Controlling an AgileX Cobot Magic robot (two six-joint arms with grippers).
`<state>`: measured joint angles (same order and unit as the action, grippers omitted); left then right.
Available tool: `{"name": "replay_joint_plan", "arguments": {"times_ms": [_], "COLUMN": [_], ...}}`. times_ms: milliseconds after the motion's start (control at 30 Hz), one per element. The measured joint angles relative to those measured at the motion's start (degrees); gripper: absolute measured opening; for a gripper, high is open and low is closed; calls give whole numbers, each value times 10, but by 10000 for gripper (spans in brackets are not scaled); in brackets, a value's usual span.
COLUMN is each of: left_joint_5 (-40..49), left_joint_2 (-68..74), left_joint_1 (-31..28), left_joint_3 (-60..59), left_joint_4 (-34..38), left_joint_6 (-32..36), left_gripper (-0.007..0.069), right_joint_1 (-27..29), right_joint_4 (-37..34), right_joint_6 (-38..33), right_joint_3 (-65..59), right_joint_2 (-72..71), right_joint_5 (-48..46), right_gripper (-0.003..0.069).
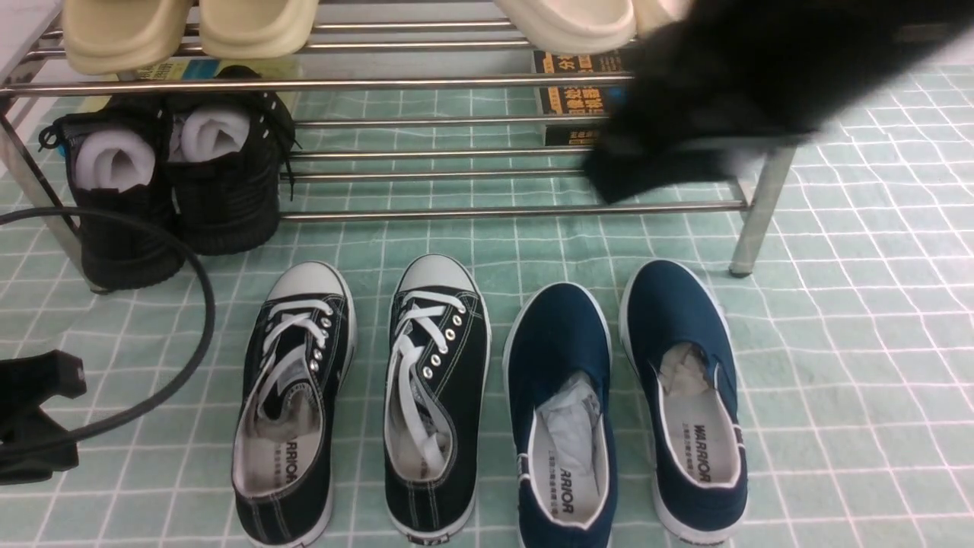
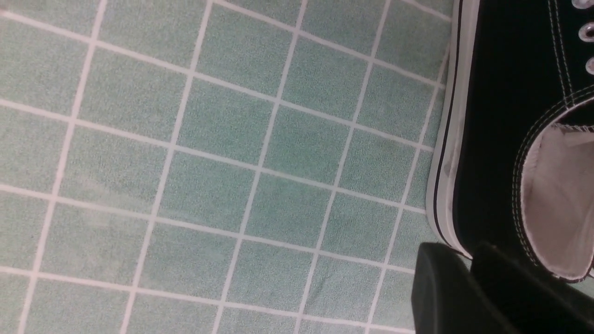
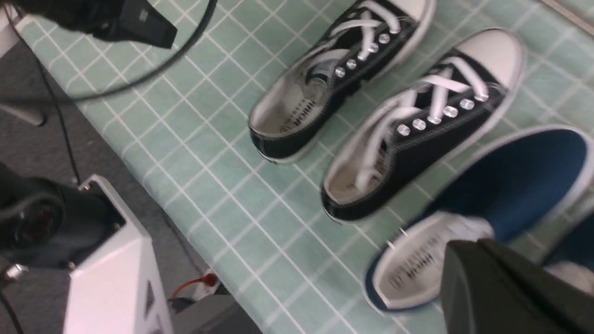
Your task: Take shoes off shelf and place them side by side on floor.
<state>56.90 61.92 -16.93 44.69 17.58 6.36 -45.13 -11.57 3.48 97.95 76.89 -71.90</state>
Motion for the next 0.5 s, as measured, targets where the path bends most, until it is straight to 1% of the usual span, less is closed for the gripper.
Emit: {"name": "replay_joint_plan", "arguments": {"times_ms": [33,100,133,167,233,267,300,367,433,467,500], "left_joint_5": [0,1,1,1,1,1,1,2,2,2,2], "left_joint_2": [0,0,0,0,0,0,0,0,0,0,0], "left_joint_1": [0,0,0,0,0,0,0,0,0,0,0], "left_joint_3": [0,0,0,0,0,0,0,0,0,0,0], "left_joint_4": [1,3,3,3,3,3,3,3,3,4,4], "left_joint_6": [1,8,9,12,20,25,31,34,36,37,37], "left_gripper": [125,94,90,70,37,17,1,1,1,1,1], "right_joint_1": [0,0,0,0,0,0,0,0,0,0,0], "right_joint_4": [4,34,36,47,64,73,87,99,107,107,107], "right_joint_6": [0,0,0,0,0,0,0,0,0,0,0], "right_joint_3": [-11,-103,-111,-148,-211,-245,-309,-408,-513,-563,-582], "right_joint_2": [-7,-116,-123,-162,-226,-268,-328,-410,-505,-537,-552], "right_joint_5": [0,-1,-1,-1,15,38,85,167,290,334,356], "right_gripper": [-15,-15,-15,-15,-15,-14,-13,-13,-11,-10,-10]}}
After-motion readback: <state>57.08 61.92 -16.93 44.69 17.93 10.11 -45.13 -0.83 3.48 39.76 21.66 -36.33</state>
